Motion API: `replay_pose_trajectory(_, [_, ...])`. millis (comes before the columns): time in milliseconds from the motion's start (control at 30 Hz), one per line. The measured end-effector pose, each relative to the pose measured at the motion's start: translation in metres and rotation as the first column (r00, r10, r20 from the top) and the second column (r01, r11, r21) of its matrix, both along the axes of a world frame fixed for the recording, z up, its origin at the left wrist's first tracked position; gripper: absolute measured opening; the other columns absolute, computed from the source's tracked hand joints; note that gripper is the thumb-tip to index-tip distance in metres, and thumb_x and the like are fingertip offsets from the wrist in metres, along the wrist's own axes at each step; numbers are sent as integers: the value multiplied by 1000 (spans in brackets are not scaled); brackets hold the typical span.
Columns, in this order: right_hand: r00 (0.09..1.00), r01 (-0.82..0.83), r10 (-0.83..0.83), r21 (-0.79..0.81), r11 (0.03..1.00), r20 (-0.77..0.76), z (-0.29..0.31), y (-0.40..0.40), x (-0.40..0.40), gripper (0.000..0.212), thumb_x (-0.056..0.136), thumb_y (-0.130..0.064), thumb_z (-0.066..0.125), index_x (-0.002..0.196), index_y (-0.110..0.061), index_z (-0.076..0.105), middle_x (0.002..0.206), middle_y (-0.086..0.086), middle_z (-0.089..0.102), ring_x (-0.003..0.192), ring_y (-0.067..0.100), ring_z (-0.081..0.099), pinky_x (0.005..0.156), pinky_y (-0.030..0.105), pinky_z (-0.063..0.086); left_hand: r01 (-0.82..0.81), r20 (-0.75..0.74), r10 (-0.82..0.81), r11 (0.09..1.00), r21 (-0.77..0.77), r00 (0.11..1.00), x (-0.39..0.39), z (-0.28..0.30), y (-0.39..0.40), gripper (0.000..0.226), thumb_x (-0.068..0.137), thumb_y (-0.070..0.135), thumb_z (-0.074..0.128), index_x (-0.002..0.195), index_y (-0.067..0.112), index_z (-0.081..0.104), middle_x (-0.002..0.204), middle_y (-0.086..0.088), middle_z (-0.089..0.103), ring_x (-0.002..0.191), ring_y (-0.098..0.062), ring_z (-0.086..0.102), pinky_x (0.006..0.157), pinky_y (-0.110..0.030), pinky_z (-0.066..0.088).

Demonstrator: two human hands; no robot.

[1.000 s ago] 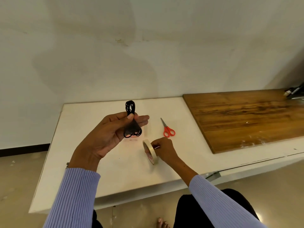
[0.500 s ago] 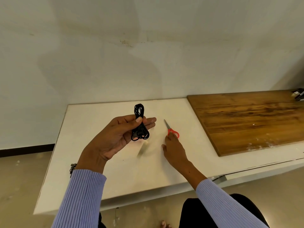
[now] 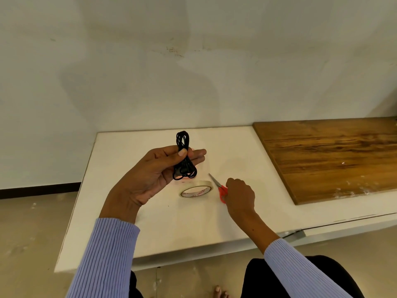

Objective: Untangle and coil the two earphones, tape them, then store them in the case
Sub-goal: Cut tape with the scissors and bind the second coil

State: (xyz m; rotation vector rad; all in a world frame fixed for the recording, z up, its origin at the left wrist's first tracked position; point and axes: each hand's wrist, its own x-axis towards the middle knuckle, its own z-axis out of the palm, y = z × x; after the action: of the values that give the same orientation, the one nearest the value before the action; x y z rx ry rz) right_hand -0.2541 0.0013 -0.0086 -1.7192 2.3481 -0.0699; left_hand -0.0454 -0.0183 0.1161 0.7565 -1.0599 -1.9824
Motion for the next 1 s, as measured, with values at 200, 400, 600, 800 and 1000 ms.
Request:
replay_pose_trajectory(200, [992,-19,31,99,995,-120,8,-2,3,8,91,-19,58,95,-12,57,85,3,60,75,17,57,66,24,43,-6,-6,6,1000,-11,1000,2,-2,-1,19,72,21,61,78,10,76,119,-22,63,113,-31,61,94,-30,51])
replay_pose_trajectory(400, [958,43,-78,132,990,276,13,-5,-10,24,89,-30,59,102,-9,61,98,6,64,92,23,62,77,30,48,-8,-5,8,1000,-8,1000,1,-1,-1,21,79,17,55,77,11,75,119,-23,63,113,-30,61,85,-25,53])
replay_pose_trajectory(600, [696,108,-280,290,951,661,27,0,-18,28,91,-7,56,118,0,56,99,11,60,84,18,58,69,25,49,4,-13,-4,1000,-5,1000,-1,-2,-2,21,80,16,54,78,9,74,119,-23,63,114,-30,60,87,-26,53])
replay_pose_trajectory(800, [442,175,-261,203,963,858,35,0,-12,26,94,-6,50,120,-2,50,97,11,66,64,16,64,47,22,51,5,-20,-5,1000,0,1000,-3,-4,-3,25,85,11,48,82,6,73,120,-24,62,115,-32,59,95,-30,50])
replay_pose_trajectory(1000, [126,132,-289,273,953,949,62,10,-17,29,90,-16,59,116,-5,60,86,7,65,62,11,61,50,21,51,-3,-22,3,1000,3,1000,-3,-4,-4,23,82,13,52,80,8,73,120,-24,62,115,-31,60,92,-28,51])
